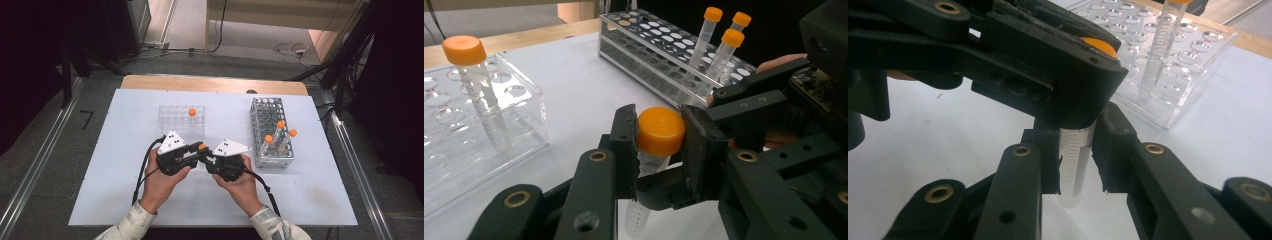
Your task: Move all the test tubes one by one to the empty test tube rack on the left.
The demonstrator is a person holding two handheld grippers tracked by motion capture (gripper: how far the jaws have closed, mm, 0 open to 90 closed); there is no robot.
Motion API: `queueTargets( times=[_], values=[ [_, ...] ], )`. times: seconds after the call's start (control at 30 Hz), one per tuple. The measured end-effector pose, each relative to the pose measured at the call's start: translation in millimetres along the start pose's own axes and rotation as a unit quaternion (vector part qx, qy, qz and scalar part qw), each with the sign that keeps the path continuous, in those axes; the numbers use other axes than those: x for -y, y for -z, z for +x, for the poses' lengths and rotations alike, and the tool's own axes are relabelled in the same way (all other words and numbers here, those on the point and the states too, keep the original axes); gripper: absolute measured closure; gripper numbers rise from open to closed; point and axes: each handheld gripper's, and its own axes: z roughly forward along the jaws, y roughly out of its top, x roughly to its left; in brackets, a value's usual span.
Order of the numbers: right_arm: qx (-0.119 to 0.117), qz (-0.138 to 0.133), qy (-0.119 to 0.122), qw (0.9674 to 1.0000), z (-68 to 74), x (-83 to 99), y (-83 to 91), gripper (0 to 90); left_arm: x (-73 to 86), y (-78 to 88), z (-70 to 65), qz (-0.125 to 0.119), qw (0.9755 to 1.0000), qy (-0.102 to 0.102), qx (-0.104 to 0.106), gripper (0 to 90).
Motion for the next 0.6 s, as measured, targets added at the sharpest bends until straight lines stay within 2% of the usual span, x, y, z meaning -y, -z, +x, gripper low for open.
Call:
queueTargets(
  times=[0.07,0.23,0.37,0.6],
  values=[
    [0.001,-0.001,-0.001,1.0000,0.1,-0.1,0.2,69.2,-1.5,-0.8,0.8,0.000,1.0000,0.000,-0.001,70.0],
    [0.001,-0.001,-0.016,0.9999,-2.6,-0.8,3.5,43.7,-5.7,-0.7,4.1,-0.004,0.9999,0.002,-0.011,70.1],
    [-0.002,-0.012,-0.030,0.9995,-8.3,-2.2,14.2,31.1,-10.1,1.9,14.0,-0.010,0.9996,0.007,-0.025,70.2],
    [0.007,-0.012,-0.033,0.9994,-17.0,7.1,36.7,27.3,-22.2,7.5,32.6,-0.023,0.9982,0.021,-0.052,70.2]
  ],
)
